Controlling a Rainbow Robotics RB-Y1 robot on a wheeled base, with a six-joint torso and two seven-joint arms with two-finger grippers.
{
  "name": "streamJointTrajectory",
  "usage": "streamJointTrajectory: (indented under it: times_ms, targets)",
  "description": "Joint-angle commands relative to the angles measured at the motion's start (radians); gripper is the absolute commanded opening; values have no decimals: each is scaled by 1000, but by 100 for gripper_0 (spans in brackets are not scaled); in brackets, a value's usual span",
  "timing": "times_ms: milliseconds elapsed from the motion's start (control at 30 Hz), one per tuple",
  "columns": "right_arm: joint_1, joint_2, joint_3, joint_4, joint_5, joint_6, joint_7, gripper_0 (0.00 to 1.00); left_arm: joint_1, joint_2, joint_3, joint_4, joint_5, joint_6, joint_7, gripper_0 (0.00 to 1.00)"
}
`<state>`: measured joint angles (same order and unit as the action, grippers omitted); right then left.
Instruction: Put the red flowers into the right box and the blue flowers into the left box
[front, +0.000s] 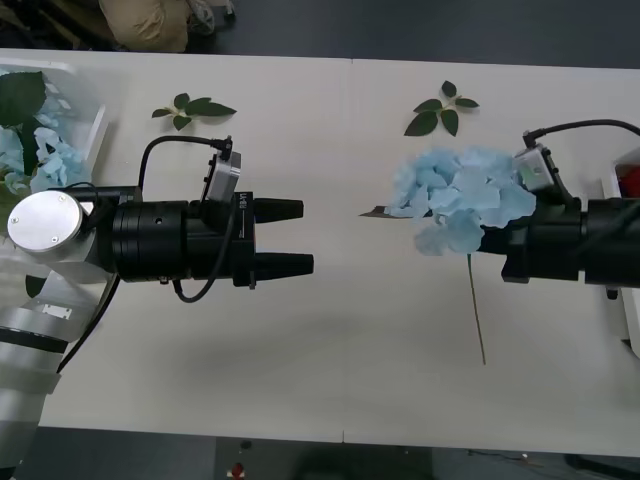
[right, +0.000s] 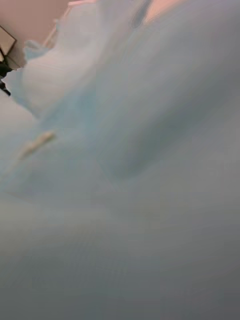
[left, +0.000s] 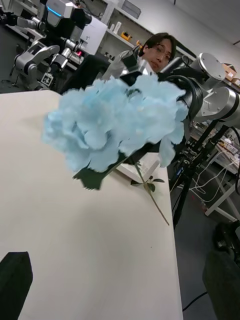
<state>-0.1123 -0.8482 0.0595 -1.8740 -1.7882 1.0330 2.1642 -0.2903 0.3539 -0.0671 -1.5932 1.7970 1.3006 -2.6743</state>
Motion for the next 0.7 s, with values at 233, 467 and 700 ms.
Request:
streamJointTrajectory:
  times_ms: [233, 467, 700]
  targets:
    - [-129, 232, -141, 64, -40, 177, 241, 0, -12, 2, 15, -33, 10, 2, -31, 100]
    - [-210, 356, -191, 151, -76, 233, 353, 0, 49, -16, 52, 22, 51, 3, -31, 100]
    - [-259, 442, -264, 217, -80, 314, 378, 0, 46, -3, 50, 61, 50, 48, -31, 100]
